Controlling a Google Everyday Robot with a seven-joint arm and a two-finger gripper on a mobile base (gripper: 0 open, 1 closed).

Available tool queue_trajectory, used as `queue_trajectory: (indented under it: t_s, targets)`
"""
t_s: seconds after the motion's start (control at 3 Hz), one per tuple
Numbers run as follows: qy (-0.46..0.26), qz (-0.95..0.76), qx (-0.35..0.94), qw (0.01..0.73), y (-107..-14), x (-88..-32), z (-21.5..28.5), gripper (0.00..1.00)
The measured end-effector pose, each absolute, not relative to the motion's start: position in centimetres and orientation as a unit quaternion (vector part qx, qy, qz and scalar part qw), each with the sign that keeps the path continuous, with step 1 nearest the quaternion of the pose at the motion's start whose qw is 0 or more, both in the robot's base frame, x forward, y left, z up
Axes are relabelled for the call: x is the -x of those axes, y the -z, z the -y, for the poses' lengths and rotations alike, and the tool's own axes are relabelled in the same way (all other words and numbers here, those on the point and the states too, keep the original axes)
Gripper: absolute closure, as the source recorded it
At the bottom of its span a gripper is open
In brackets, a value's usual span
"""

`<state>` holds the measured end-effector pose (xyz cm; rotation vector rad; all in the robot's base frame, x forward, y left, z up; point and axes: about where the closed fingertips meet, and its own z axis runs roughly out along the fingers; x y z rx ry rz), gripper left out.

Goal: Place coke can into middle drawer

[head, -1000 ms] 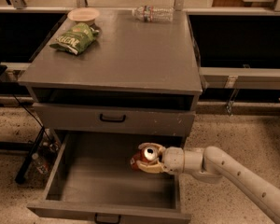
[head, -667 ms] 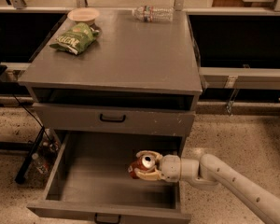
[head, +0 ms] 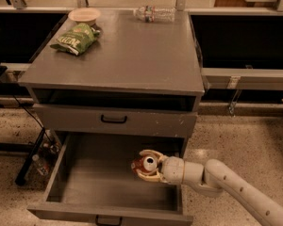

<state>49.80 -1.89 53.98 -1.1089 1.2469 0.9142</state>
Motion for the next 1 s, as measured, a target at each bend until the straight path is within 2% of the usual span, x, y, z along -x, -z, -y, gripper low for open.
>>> queue_trajectory:
  t_s: [0.33, 1.0]
  targets:
    - [-0.301, -0.492, 0.513, 0.636, -55.6, -49.8, 2.1, 1.00]
    - [-0.316, -0.496, 0.520, 0.619, -54.4, -49.2, 1.6, 1.00]
